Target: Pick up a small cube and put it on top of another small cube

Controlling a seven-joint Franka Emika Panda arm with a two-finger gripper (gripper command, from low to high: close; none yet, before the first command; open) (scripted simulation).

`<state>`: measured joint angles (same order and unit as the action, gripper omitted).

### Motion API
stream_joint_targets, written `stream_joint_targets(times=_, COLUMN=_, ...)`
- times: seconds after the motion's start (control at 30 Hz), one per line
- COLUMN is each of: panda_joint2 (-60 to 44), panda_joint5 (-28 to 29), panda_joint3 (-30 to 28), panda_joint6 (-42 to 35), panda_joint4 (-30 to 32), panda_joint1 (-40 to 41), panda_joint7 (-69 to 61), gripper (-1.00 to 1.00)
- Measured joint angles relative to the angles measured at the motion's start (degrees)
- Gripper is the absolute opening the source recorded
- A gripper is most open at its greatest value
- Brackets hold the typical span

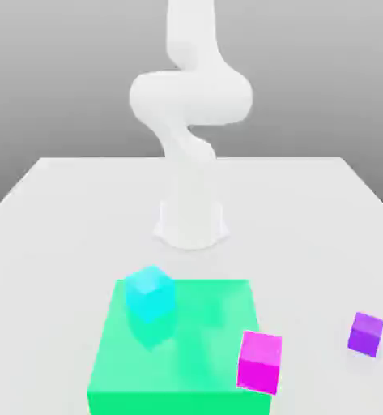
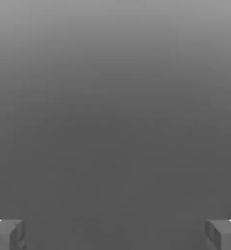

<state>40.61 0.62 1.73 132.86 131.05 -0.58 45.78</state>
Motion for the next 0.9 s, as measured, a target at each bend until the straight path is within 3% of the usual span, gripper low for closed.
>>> stream_joint_targets(times=0.53, panda_joint2=-33.52, panda_joint5=7.08, panda_joint3=11.28, panda_joint6=6.98, panda_joint4=-4.68, panda_joint1=-4.62, panda_joint7=1.77, gripper=0.0)
stream_joint_targets(times=0.9, panda_joint2=-56.49, panda_joint5=12.8, panda_joint3=14.4, panda_joint6=11.61, panda_joint4=-7.9, panda_joint1=-12.36, panda_joint7=3.6, gripper=0.0)
